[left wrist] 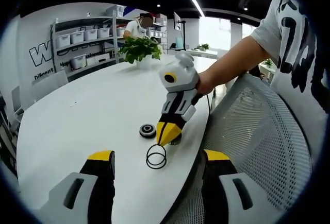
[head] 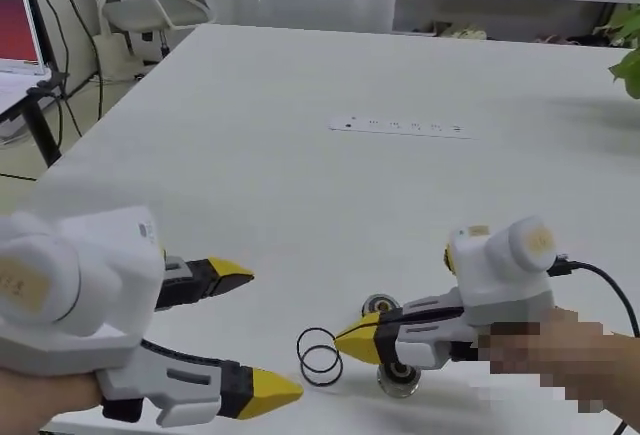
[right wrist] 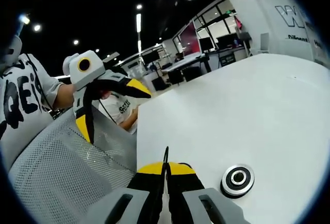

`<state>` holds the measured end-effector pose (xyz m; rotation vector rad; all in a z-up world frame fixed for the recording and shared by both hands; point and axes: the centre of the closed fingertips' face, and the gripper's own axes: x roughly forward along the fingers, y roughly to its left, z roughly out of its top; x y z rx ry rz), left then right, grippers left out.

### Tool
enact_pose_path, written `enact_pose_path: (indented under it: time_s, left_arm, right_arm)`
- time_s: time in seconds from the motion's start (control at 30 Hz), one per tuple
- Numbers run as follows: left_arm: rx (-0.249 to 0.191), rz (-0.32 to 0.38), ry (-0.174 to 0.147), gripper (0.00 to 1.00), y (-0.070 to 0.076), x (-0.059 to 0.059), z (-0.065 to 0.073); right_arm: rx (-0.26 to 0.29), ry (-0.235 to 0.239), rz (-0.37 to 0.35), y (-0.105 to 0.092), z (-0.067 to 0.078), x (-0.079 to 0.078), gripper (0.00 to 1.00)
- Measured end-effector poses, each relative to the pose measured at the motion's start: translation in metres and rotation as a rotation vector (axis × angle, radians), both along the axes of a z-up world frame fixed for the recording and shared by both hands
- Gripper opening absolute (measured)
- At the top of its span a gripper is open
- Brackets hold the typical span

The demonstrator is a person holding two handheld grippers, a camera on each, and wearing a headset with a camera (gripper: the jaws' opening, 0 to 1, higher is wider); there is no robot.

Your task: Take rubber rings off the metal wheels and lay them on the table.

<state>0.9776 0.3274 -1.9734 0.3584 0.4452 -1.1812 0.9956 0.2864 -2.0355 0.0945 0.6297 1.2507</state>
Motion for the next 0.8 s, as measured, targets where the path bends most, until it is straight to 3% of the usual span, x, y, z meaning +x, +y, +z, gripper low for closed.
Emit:
enact_pose_path:
  time_s: [0.8]
  left_arm:
    - [0.005,-0.004,0.007,0.66,0.002,0.000,-0.004]
  right_arm:
    - [-0.035,0.037,0.006,0.001,-0.013,-0.002,0.00]
